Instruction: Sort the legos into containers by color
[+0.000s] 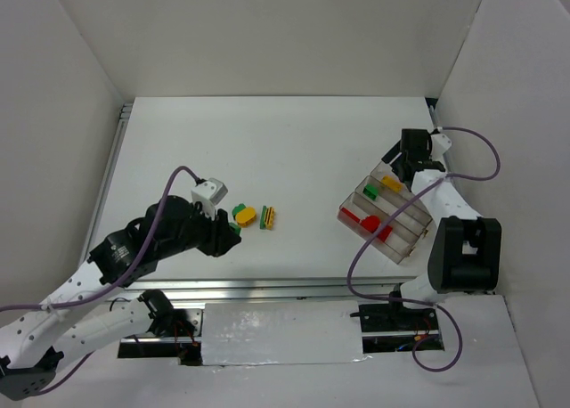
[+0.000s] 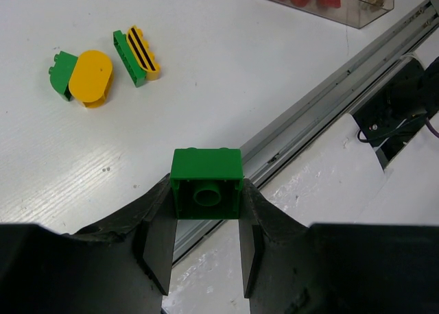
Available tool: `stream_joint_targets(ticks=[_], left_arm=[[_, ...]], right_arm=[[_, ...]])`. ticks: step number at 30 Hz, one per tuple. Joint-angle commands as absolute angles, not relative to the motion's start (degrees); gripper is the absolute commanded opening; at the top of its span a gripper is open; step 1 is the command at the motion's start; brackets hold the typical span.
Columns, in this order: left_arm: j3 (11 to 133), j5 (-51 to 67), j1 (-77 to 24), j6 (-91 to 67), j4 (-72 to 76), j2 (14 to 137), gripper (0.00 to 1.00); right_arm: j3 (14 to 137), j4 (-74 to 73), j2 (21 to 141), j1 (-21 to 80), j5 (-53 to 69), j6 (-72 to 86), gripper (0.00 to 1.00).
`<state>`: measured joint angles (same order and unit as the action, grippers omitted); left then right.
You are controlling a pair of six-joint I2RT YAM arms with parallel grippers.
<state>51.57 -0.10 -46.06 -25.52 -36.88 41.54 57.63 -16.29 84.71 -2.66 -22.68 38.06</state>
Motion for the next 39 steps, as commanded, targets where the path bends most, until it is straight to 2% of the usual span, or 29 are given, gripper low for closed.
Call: stream_joint_targets(ticks=[1,2,4,5,7,8,10,12,13,14,17,20,21,23,30,31,32,33,39], left_arm=[[52.5,1.0,-46.1,-24.8,-34.5,41.1,0.0],[52.6,1.6,-46.0,-25.0,-34.0,41.0,0.0],[52.6,4.7,-46.0,-25.9,-32.5,40.9,0.0],[52.3,6.6,-46.0,-26.4,-31.5,40.7,0.0],[51.4,15.1,-46.0,-27.6,-25.5,39.7,0.0],[50.4,18.9,-46.0,-27.9,-23.0,39.4,0.0],[48.5,30.5,-46.0,-28.4,-14.4,38.9,0.0],[47.1,37.1,-46.1,-28.8,-7.3,38.9,0.0],[46.8,41.4,-46.1,-29.0,-5.8,38.9,0.0],[46.6,42.3,-46.1,-29.2,-4.8,39.0,0.0],[45.9,44.5,-46.1,-29.9,-1.9,39.0,0.0],[45.4,45.1,-46.2,-32.1,-0.1,39.2,0.0],[45.1,45.3,-46.2,-32.4,1.6,39.3,0.0],[44.9,45.4,-46.2,-33.2,2.5,39.8,0.0],[44.7,45.4,-46.2,-34.0,2.9,40.3,0.0],[44.7,45.3,-46.2,-33.9,2.6,40.1,0.0],[44.6,45.0,-46.2,-33.9,2.5,40.0,0.0],[44.6,45.0,-46.2,-33.8,2.5,39.9,0.0],[44.2,45.2,-46.3,-33.7,2.2,39.9,0.0]], right_arm=[[59.9,-14.8,82.4,-2.5,-18.1,37.2,0.89],[58.3,-14.2,80.4,-2.1,-16.9,36.9,0.93],[56.5,-10.9,76.1,-1.8,-11.6,36.0,0.93],[52.8,-8.1,73.9,-1.5,1.3,34.7,0.98],[46.7,2.9,68.9,-0.4,19.3,31.9,1.0],[45.4,5.8,67.8,1.4,36.3,31.9,1.0],[44.1,9.1,64.5,9.5,48.1,32.2,1.0],[43.9,9.0,59.3,17.5,49.0,30.2,1.0],[43.1,11.1,57.3,24.8,48.6,30.7,1.0],[41.6,14.3,55.1,27.5,47.5,34.7,1.0],[35.2,33.6,48.4,33.7,47.2,45.6,0.99],[32.5,39.3,47.3,39.3,45.9,48.9,0.93],[32.4,39.2,47.1,40.9,45.4,48.4,0.86],[33.4,36.8,47.4,45.8,43.3,45.7,0.81],[36.3,33.3,49.7,52.7,38.8,41.4,0.77],[36.6,33.4,49.9,52.9,38.7,41.2,0.74],[37.1,33.5,50.1,53.4,38.7,41.1,0.68],[37.3,33.7,50.3,53.4,38.4,40.8,0.66],[38.4,33.3,50.9,54.9,36.5,39.5,0.65]])
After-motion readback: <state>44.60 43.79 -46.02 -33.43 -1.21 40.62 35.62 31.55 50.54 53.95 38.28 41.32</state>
